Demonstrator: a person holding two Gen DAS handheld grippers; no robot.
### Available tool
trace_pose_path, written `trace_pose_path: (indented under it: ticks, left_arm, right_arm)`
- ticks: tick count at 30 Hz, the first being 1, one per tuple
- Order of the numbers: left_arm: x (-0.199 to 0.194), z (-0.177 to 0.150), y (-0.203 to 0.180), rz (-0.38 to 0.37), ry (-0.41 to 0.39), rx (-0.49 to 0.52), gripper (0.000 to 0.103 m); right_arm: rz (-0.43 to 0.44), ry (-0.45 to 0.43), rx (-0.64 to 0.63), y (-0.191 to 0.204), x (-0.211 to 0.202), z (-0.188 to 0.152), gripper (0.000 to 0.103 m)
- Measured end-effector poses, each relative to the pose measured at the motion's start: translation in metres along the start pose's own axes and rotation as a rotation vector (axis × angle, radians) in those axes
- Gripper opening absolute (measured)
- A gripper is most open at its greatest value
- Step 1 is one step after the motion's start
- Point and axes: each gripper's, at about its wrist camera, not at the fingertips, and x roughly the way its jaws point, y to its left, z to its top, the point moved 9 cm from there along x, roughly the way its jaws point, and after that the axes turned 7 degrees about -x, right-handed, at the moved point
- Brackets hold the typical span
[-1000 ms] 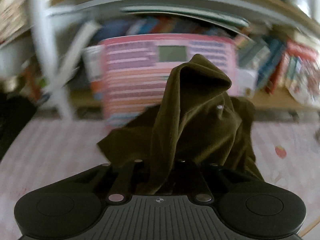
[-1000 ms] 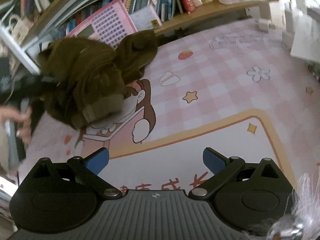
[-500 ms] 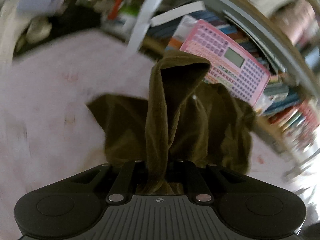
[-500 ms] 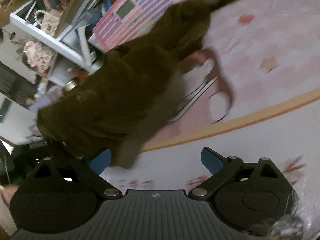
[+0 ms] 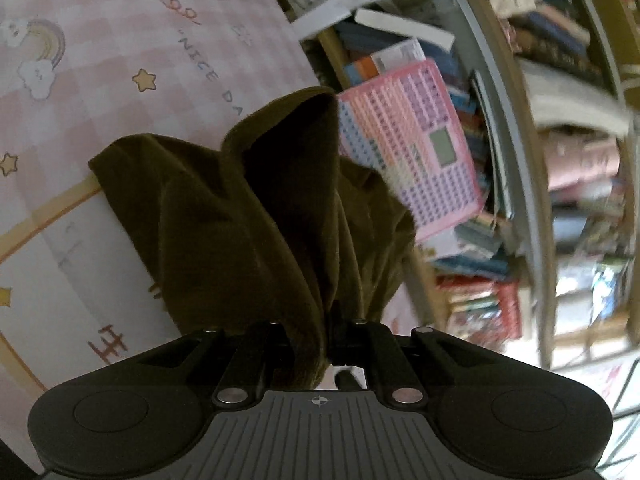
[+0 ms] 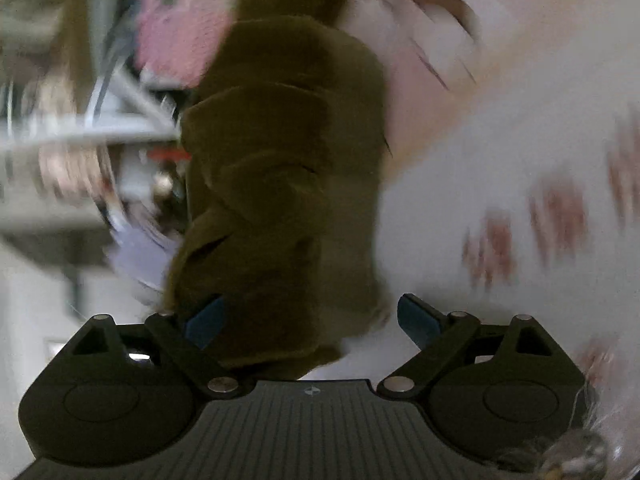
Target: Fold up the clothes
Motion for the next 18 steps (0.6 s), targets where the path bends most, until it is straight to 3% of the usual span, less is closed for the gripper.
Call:
trace_pose_path:
  ticks: [4, 7, 10, 11, 12, 14, 16, 17, 18]
  left_arm:
    - [0.006, -0.007, -0.005, -0.017, 0.018, -0.047, 0.007]
    - [0.007, -0.014, -0.009, -0.02, 0.045, -0.024, 0.007]
    - [0.007, -0.019, -0.009, 0.02, 0.057, 0.063, 0.008]
    - [0.007, -0.02, -0.009, 0.042, 0.06, 0.103, 0.008]
    - [0.007, -0.022, -0.008, 0.065, 0.064, 0.144, 0.008]
    - [0.009, -0.028, -0.005, 0.107, 0.08, 0.219, 0.008]
    - [0.012, -0.035, -0.003, 0.144, 0.101, 0.28, 0.008]
    - [0.014, -0.038, -0.001, 0.157, 0.11, 0.29, 0.008]
    - [0.015, -0.041, 0.001, 0.166, 0.118, 0.296, 0.008]
  right_arm:
    - [0.105, 0.02, 0.21, -0.005, 0.006, -0.01, 0.09]
    - [0.182, 0.025, 0.357, -0.008, 0.009, -0.015, 0.078]
    - [0.217, -0.058, 0.384, -0.009, 0.001, 0.0, 0.042]
    - [0.22, -0.082, 0.384, -0.009, -0.002, 0.005, 0.025]
    - [0.213, -0.097, 0.378, -0.009, -0.004, 0.008, 0.021]
    - [0.2, -0.126, 0.365, -0.01, -0.007, 0.016, 0.021]
    - [0.187, -0.155, 0.352, -0.01, -0.011, 0.023, 0.029]
    - [0.18, -0.17, 0.346, -0.011, -0.013, 0.026, 0.042]
    - [0.173, -0.184, 0.339, -0.011, -0.015, 0.03, 0.042]
